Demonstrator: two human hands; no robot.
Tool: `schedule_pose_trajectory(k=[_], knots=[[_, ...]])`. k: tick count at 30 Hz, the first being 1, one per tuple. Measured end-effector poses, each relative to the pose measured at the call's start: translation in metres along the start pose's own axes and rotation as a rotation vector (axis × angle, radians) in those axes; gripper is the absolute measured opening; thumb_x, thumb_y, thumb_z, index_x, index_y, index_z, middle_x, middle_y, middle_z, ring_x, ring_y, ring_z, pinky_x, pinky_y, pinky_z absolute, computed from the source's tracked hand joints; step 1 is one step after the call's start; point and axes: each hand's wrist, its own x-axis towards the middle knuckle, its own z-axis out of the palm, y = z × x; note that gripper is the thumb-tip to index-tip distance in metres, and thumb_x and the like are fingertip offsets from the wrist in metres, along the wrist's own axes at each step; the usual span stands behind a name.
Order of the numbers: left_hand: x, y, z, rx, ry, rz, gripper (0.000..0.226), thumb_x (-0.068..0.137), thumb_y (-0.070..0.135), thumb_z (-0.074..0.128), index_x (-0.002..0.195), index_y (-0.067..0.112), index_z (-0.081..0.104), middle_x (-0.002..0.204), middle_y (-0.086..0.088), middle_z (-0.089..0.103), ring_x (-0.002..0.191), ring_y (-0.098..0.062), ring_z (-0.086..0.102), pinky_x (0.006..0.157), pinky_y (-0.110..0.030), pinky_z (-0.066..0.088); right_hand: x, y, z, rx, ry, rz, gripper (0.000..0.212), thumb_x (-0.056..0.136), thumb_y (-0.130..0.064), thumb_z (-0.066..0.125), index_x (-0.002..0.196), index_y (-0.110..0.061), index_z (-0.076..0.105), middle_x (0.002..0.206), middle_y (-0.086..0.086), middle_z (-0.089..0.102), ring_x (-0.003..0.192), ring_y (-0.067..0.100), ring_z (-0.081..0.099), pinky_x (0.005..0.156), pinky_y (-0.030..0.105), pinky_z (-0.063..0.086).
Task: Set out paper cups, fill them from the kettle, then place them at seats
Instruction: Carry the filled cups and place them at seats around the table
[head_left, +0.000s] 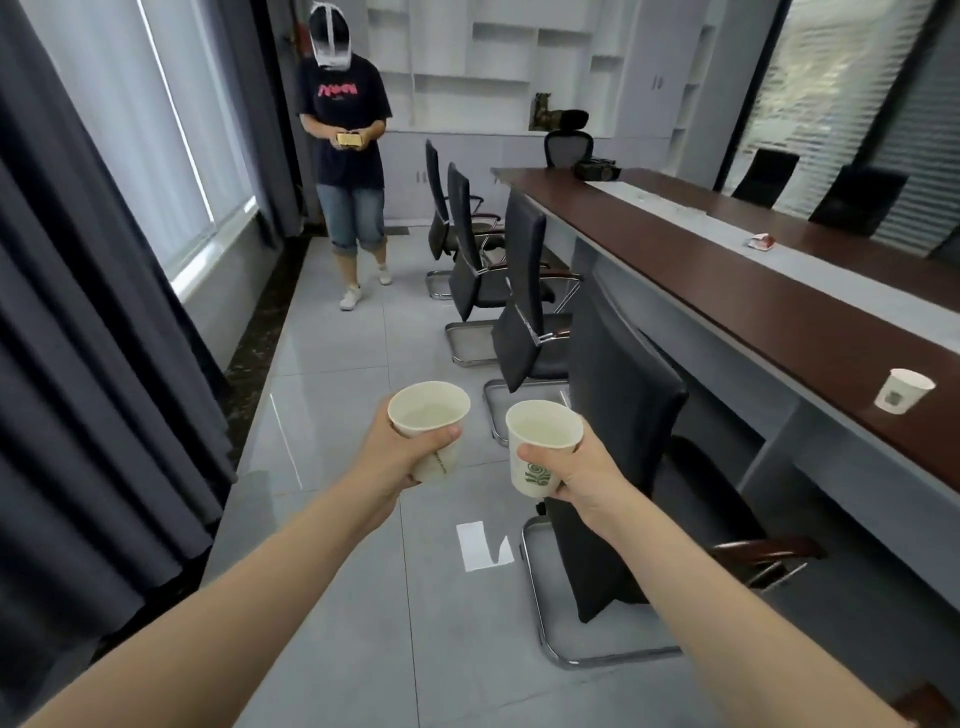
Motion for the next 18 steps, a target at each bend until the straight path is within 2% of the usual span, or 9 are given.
schedule_pose_trajectory(k=[5,7,11,16,18], knots=[[0.092,0.019,-0.008,0.007,-0.029,0.028,0.089,0.044,0.045,0.083,0.124,0.026,0.051,0.111,0.003,0.064,0.096,-0.015,0.062,0.07,-0.034,0.052,0.082,-0.018,0.009,-0.027,0.026,-0.021,0.042,0.078,-0.006,0.074,0.1,-0.033,0.052,0.101,-0.008,0.06,0.096,0.013,0.055,0.096,0.057,0.047],[0.129,0.027,-0.013,-0.017,-0.027,0.042,0.086,0.048,0.039,0.084,0.125,0.026,0.05,0.113,0.003,0.063,0.098,-0.014,0.061,0.067,-0.032,0.052,0.113,-0.025,0.014,-0.017,0.027,-0.02,0.039,0.08,-0.005,0.073,0.098,-0.033,0.052,0.099,-0.008,0.06,0.094,0.012,0.055,0.097,0.057,0.046],[0.207,0.034,-0.022,-0.045,-0.041,0.045,0.067,0.056,0.028,0.079,0.116,0.03,0.05,0.107,0.009,0.062,0.095,-0.011,0.06,0.069,-0.033,0.052,0.181,-0.037,0.023,-0.013,0.05,-0.016,0.035,0.081,-0.004,0.071,0.094,-0.031,0.052,0.094,-0.008,0.059,0.086,0.01,0.055,0.088,0.046,0.049],[0.315,0.039,-0.033,-0.031,-0.122,0.039,0.078,0.055,0.029,0.08,0.126,0.027,0.047,0.113,0.008,0.061,0.101,-0.013,0.059,0.066,-0.031,0.052,0.276,-0.045,0.034,0.039,0.121,-0.025,0.053,0.08,-0.006,0.072,0.124,-0.022,0.049,0.114,0.003,0.06,0.104,0.022,0.057,0.075,0.045,0.056],[0.363,0.045,-0.035,-0.035,-0.16,0.025,0.078,0.055,0.028,0.078,0.127,0.028,0.046,0.115,0.008,0.059,0.102,-0.013,0.058,0.065,-0.031,0.051,0.316,-0.05,0.035,0.055,0.162,-0.035,0.055,0.079,-0.007,0.073,0.126,-0.022,0.049,0.118,0.004,0.061,0.111,0.025,0.057,0.088,0.05,0.053]])
